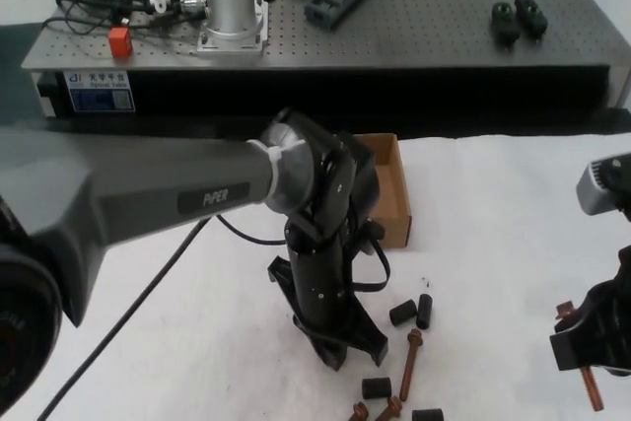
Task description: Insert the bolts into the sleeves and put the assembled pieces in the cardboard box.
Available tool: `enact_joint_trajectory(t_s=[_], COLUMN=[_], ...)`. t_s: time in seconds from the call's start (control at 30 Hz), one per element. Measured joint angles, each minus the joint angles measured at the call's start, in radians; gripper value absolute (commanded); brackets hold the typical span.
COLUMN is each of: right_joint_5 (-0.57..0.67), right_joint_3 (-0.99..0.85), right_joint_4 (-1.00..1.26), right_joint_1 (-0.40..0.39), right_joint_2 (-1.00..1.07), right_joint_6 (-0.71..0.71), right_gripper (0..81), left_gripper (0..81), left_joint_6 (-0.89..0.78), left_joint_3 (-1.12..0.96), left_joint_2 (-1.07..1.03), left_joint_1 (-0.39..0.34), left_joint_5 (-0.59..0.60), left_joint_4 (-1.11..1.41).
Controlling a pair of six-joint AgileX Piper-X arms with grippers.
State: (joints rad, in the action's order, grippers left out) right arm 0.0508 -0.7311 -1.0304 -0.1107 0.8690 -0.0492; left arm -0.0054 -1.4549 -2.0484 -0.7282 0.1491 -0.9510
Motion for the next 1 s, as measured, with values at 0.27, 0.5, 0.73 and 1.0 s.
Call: enact_joint_trajectory(t_s=[0.27, 0.5, 0.73, 1.0], right_joint_5=[0.292, 0.460, 0.437, 0.427], right_joint_3=[0.025, 0.149, 0.153, 0.158], right_joint_4=[0.223, 1.059, 1.277, 1.287], right_joint_1=[-0.009, -0.165, -0.250, -0.285], right_joint_2=[0.000, 0.017, 0.062, 0.079], right_joint_6=[0.136, 0.618, 0.727, 0.741], right_gripper=[3.6, 3.6, 3.6, 3.6], left_gripper=[0.6, 0.6, 0.6, 0.6], left_joint_6=[-0.055, -0.197, -0.304, -0.310], left_joint_3=[0.184, 0.657, 0.793, 0.799], left_joint_2=[0.332, 0.800, 0.955, 0.959], left_joint_1=[0.000, 0.000, 0.000, 0.000], left_joint_5=[0.064, 0.330, 0.423, 0.448], left_joint_4=[0.142, 0.726, 0.968, 0.987])
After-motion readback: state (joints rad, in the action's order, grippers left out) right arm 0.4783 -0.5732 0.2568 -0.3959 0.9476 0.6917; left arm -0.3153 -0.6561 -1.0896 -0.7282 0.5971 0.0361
